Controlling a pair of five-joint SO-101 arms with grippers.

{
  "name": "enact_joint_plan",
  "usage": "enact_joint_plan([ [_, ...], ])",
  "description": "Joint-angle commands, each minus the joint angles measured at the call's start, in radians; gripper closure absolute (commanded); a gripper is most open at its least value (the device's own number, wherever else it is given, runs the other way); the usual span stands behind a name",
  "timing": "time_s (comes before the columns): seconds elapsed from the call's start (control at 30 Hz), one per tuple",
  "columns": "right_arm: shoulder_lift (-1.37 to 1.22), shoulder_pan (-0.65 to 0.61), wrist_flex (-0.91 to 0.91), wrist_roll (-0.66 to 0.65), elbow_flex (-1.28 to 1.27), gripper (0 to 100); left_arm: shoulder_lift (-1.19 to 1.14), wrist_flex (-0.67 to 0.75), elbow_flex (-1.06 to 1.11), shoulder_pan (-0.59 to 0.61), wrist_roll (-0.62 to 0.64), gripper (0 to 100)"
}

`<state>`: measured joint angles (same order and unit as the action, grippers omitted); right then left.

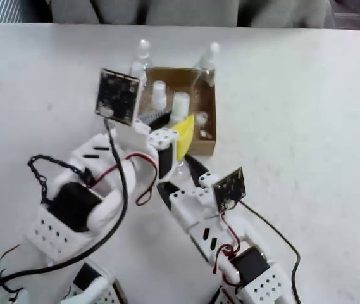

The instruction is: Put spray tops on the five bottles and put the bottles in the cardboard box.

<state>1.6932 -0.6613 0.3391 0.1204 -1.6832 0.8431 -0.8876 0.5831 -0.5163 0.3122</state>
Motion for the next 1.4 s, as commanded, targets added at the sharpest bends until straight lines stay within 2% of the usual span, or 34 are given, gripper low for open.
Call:
enact_joint_plan([
  [0.0,-0.007,0.001,0.002,0.002,-0.012,98.2,0.039,0.061,0.064,-0.013,0.005,95],
  [0.17,-0.007,0.002,0.002,0.002,-0.012,98.2,0.039,0.121,0.155,-0.013,0.005,95],
  [0.37,-0.007,0.002,0.002,0.002,-0.012,98.2,0.053,0.115,0.173,-0.013,0.005,95],
  [0.53,-0.007,0.004,0.002,0.002,-0.012,98.2,0.189,0.123,0.273,-0.045,-0.005,95],
  [0.77,-0.007,0.005,0.01,0.002,-0.012,98.2,0.367,0.206,0.451,-0.067,-0.115,95],
  [1.0,-0.007,0.007,0.01,0.002,-0.012,98.2,0.453,0.199,0.542,-0.067,-0.169,95],
  [1.37,-0.007,0.008,0.008,0.002,-0.012,98.2,0.581,0.207,0.684,-0.068,-0.172,95],
])
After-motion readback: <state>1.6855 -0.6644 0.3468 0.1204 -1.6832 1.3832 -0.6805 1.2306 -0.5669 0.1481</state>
